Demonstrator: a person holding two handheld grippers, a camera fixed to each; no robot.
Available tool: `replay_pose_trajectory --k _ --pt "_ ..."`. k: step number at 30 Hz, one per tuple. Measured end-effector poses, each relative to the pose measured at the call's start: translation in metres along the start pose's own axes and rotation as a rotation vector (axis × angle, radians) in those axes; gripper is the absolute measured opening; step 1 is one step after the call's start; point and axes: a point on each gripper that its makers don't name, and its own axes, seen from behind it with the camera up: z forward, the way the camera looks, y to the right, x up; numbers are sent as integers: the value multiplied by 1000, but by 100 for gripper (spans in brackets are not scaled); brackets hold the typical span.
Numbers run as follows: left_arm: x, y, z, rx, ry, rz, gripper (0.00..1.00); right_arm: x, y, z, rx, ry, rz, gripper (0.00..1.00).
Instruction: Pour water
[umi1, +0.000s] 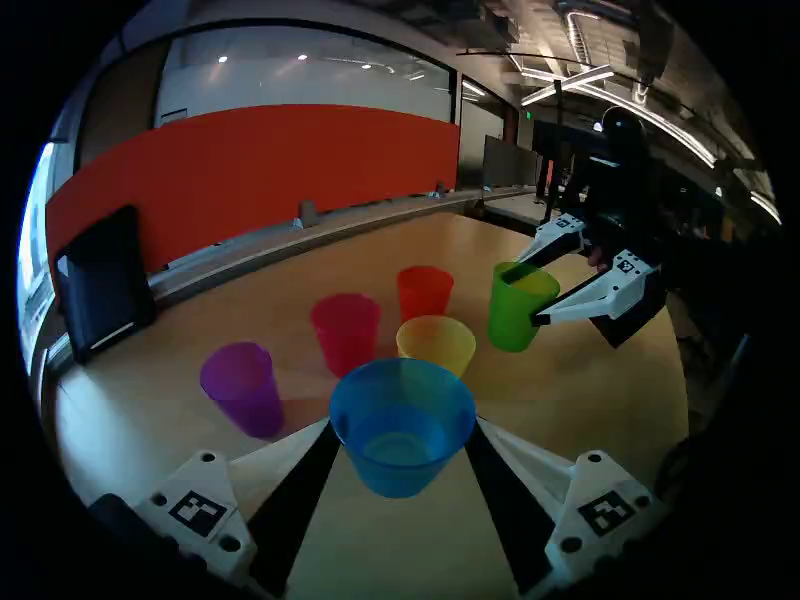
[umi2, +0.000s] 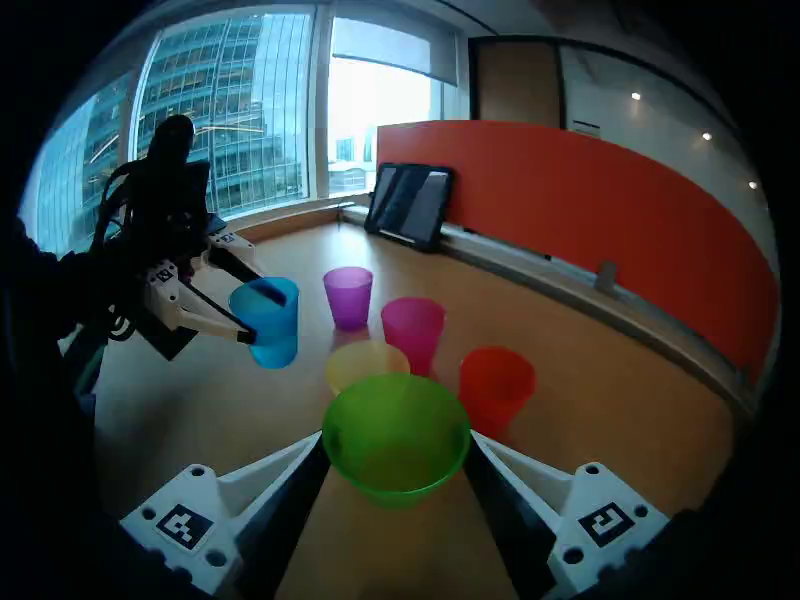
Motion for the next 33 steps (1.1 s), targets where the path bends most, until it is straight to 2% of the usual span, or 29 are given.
replay_pose_trajectory --k 8,22,33 --pt "27 4 -25 32 66 23 86 33 -4 -20 -28 88 -5 92" --pt "71 3 -63 74 191 28 86 85 -6 -50 -80 226 -43 92" --pt "95 3 -82 91 263 33 86 111 -9 -62 -96 303 -45 92"
